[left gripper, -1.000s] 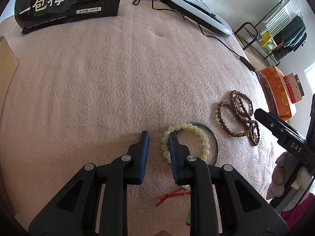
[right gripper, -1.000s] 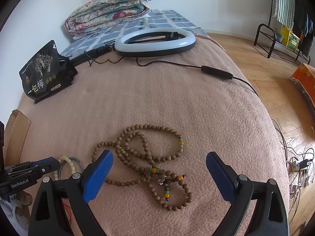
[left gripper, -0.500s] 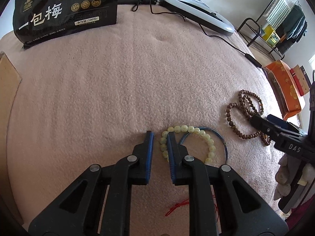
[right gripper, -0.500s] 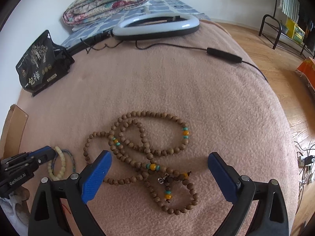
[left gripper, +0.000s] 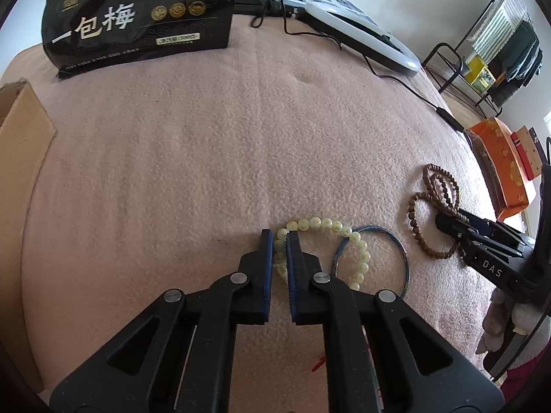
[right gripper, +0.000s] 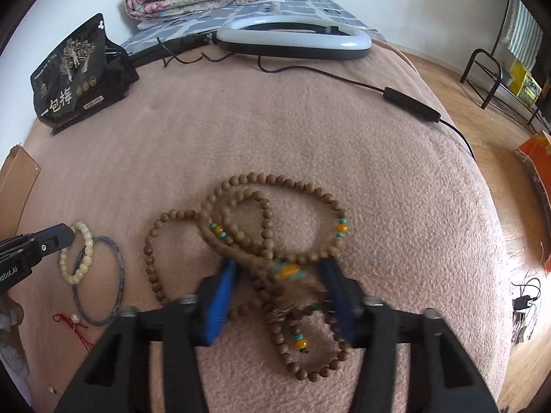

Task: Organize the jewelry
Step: 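Grasp the pale bead bracelet with the left gripper while the right gripper grasps the wooden bead necklace, then lift and carry the bracelet and wooden necklace over the cardboard box with both grippers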

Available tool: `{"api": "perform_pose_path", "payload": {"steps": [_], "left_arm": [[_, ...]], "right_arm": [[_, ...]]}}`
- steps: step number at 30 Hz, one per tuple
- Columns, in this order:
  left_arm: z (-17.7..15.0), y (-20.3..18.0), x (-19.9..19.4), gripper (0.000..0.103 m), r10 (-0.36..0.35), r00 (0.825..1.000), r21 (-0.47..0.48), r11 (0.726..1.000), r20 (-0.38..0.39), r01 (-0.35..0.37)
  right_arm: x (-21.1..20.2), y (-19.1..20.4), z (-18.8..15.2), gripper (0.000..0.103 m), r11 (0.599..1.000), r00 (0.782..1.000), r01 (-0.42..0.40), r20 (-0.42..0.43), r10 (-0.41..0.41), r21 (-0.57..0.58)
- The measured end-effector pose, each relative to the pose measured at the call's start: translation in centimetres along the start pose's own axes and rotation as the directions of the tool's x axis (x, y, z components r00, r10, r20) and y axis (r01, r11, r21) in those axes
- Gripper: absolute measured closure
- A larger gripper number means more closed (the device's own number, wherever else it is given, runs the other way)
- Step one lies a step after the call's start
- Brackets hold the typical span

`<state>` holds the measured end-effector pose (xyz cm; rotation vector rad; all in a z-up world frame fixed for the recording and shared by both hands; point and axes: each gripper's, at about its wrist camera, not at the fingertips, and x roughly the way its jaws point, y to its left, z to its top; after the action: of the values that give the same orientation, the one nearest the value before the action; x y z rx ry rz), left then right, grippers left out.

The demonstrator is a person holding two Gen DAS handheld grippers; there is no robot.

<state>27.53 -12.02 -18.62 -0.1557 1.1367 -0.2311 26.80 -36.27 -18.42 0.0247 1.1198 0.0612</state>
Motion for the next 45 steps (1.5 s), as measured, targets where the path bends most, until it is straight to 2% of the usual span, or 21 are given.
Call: {"api": "perform_pose_path", "payload": {"steps": [2, 5, 9, 19, 27, 37, 45], "left_arm": [[-0.1, 0.3, -0.5, 0.097, 0.006, 1.0, -0.002, 1.0, 0.011, -0.006], [-0.2, 1.0, -1.6, 0.097, 0.009, 1.0, -0.009, 1.0, 0.029, -0.009], [0.0, 1.6, -3.1, 0.097, -0.011, 0.998, -0.025, 1.0, 0.056, 0.012], [0.3, 1.4, -7.6, 0.097, -0.042, 0.989, -0.024, 0.999, 0.145, 0.046], [0.3, 2.3, -11.1, 0.097, -0.089, 0.976, -0.052, 0.993, 0.199, 0.101], [0.1, 4.3, -15.4, 0.097, -0.095, 0.957, -0.075, 0.99, 0.275, 0.12], [-0.7, 6.6, -18.5, 0.097, -0.076, 0.945, -0.079, 0.991, 0.317, 0.106]], "right_arm": [[-0.3, 0.0, -0.1, 0.092, 1.0, 1.0, -0.008, 0.0, 0.008, -0.005], [-0.9, -0.2, -0.3, 0.098, 1.0, 1.0, -0.024, 0.0, 0.024, 0.004], [-2.4, -0.1, -0.5, 0.099, 0.999, 0.999, -0.035, 0.03, 0.035, 0.007], [-9.1, 0.6, 0.3, 0.099, 0.998, 0.98, -0.056, 0.193, 0.05, 0.025], [-13.6, 2.7, 0.6, 0.099, 0.996, 0.953, -0.093, 0.292, 0.087, 0.008], [-18.2, 7.9, 1.2, 0.099, 0.976, 0.896, -0.217, 0.389, 0.213, -0.033], [-20.1, 13.5, 1.9, 0.099, 0.956, 0.867, -0.266, 0.404, 0.292, -0.122]]}}
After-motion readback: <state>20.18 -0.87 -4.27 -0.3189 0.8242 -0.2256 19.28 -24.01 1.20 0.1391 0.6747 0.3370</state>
